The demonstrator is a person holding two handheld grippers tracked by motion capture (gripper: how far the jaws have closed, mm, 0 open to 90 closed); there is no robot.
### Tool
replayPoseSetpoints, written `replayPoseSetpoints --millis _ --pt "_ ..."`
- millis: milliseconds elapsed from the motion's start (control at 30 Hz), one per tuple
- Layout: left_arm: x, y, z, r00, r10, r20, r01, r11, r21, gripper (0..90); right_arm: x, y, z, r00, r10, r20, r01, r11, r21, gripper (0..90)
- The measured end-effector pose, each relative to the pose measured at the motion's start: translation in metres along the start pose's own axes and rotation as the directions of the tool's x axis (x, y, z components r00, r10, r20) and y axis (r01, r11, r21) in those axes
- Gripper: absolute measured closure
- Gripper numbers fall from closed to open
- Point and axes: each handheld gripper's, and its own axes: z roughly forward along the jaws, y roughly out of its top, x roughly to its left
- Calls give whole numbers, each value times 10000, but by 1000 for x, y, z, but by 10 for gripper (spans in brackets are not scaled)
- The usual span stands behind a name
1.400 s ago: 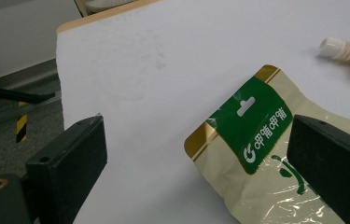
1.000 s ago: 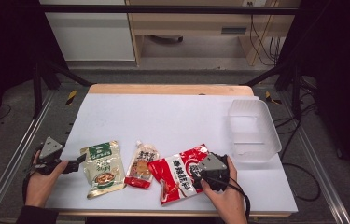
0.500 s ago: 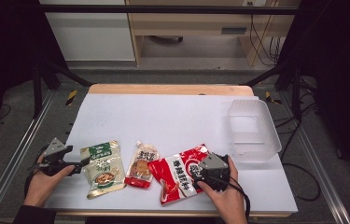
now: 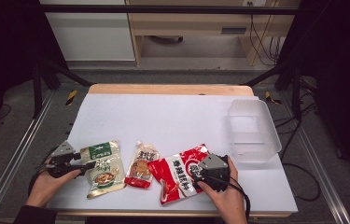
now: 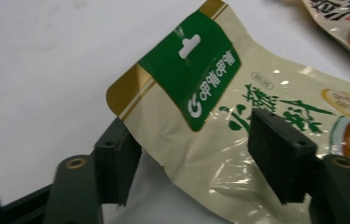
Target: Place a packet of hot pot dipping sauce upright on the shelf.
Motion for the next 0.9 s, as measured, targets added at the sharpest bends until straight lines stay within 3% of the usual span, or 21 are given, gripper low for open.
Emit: replayPoseSetpoints --millis 167,333,700,900 --pt "-3 1 -4 9996 132 245 -134 9999 55 540 -1 0 1 10000 13 -74 -13 10000 28 104" --pt "-4 1 -1 9995 298 -109 -296 9993 220 590 0 0 2 9999 -93 -143 94 9999 40 105" --pt "-3 0 -2 9994 342 -64 -339 9984 447 742 1 0 3 9996 -219 -167 222 9996 175 105" --pt "-2 1 -5 9992 367 -165 -358 9980 520 884 2 0 3 9995 -278 -169 280 9995 158 103"
